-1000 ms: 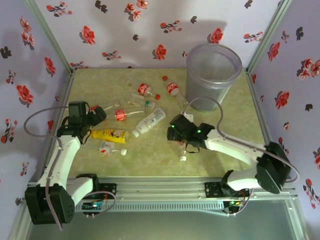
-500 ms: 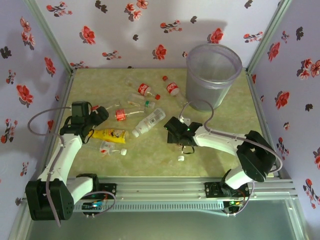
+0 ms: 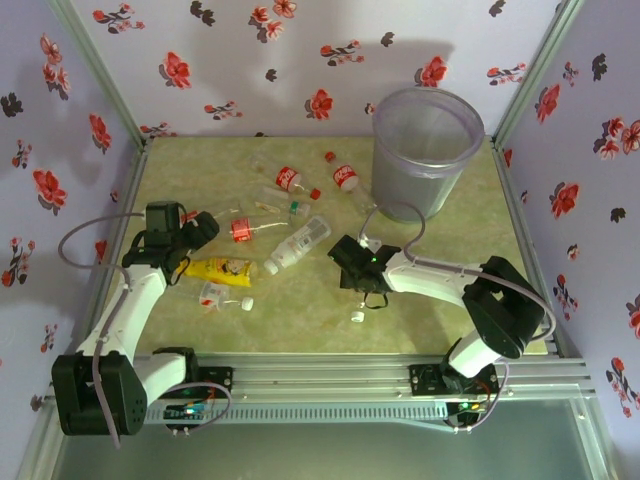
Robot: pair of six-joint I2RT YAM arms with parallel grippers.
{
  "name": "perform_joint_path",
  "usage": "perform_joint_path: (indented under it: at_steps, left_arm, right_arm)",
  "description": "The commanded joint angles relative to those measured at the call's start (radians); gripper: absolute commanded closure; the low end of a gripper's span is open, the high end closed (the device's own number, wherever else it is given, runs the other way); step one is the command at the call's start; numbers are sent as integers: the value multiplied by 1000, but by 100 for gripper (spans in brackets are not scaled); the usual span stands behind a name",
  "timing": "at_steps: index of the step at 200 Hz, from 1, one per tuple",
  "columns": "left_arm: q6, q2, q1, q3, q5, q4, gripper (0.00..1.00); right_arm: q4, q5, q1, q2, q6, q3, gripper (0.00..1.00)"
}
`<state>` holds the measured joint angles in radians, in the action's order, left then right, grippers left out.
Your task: Put the plastic bottles in the bin
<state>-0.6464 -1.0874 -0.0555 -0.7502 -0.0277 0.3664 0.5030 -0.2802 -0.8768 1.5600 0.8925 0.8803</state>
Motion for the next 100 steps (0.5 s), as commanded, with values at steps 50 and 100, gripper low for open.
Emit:
perform_joint_path:
  at_steps: [50,100]
  left_arm:
    - [-18,-16,-13,6,6,-30,6]
    - [-21,-30,-17,-3,5,-42,6]
  right_arm:
    - [68,-21,12,-32,-61,29,48]
    - [184,-48,13,-142,-227,194,49]
